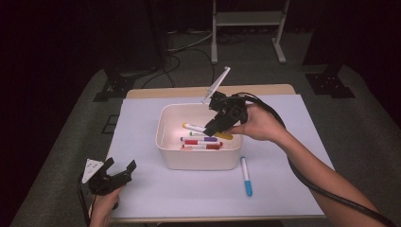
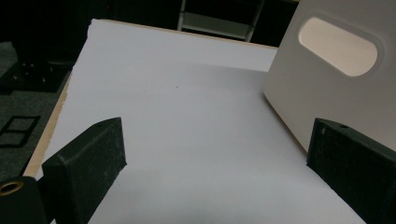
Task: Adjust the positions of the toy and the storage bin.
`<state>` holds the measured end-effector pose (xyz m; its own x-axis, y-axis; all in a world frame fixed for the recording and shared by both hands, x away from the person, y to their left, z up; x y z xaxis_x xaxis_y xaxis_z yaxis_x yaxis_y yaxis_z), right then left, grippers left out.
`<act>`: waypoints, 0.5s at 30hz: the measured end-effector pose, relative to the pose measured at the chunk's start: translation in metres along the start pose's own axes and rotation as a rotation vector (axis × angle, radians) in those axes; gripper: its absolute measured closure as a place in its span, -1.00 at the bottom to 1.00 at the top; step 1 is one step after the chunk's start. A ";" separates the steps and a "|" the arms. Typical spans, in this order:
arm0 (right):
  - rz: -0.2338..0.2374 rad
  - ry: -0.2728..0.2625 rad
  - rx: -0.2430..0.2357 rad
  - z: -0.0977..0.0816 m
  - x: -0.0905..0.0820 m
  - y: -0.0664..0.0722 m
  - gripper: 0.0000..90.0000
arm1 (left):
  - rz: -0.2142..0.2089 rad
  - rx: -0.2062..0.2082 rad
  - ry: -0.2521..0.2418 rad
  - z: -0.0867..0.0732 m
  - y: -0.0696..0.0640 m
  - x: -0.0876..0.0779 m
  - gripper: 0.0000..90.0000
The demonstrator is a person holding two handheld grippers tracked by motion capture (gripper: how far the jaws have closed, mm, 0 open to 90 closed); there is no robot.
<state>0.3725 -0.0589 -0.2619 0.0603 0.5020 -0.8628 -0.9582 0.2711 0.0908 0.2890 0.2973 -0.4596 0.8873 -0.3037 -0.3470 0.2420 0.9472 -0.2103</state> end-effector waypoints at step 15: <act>0.033 0.047 -0.013 0.015 0.041 -0.008 0.68 | -0.003 0.007 0.001 0.000 -0.001 0.000 -0.93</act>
<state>0.3869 -0.0282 -0.2909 0.0158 0.4709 -0.8820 -0.9629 0.2448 0.1135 0.2889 0.2961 -0.4594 0.8860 -0.3070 -0.3475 0.2478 0.9469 -0.2049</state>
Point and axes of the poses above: each handheld gripper's, and its own axes: x roughly forward along the jaws, z roughly out of its top, y roughly to its left, the point moved 3 cm from there along x, roughly forward along the jaws, and after that the axes turned 2 degrees about y, right-handed, at the moved point
